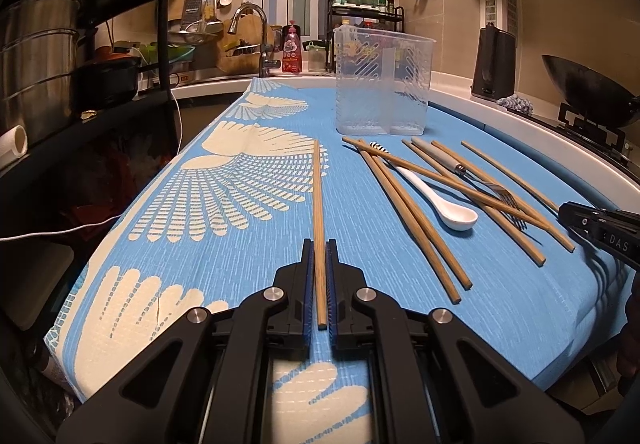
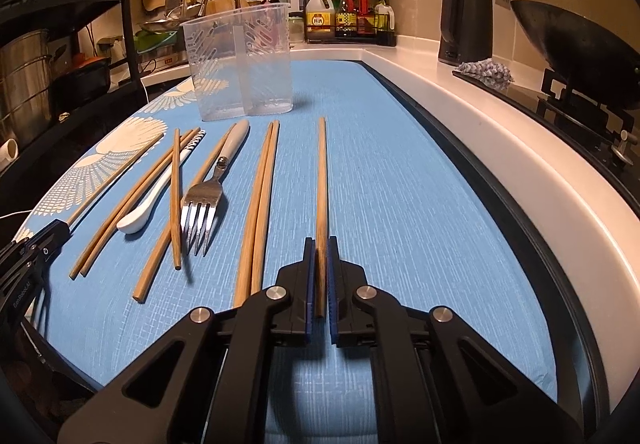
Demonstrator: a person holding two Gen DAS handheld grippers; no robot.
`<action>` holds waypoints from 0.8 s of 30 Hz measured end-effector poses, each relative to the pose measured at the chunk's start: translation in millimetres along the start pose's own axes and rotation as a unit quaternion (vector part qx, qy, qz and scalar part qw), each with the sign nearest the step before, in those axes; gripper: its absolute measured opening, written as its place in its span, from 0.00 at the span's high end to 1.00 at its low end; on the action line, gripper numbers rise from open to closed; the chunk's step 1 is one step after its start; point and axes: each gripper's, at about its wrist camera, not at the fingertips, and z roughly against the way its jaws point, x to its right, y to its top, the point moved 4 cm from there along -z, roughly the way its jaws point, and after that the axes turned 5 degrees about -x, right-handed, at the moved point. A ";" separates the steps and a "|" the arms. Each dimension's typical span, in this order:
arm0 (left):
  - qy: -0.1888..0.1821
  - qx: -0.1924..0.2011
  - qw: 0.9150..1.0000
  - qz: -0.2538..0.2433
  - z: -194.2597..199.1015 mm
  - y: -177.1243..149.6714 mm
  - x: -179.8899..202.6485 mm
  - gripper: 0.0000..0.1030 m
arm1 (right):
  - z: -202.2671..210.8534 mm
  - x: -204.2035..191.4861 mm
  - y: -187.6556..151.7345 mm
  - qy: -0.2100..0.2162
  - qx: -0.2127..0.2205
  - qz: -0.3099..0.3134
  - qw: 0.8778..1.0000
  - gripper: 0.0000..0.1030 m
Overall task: Organize utensils
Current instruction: 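Lift the held chopsticks with both tools and carry them toward the clear container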
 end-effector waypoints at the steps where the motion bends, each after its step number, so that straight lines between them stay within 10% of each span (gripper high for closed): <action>1: -0.001 0.003 1.000 0.000 2.6 1.7 0.0 0.94 | 2.9 -0.3 1.6 0.001 0.003 -0.001 1.000 0.95; 24: -0.022 0.093 0.995 -0.019 56.0 72.0 7.6 0.94 | 79.2 -11.0 72.1 0.022 0.108 0.011 0.994 0.95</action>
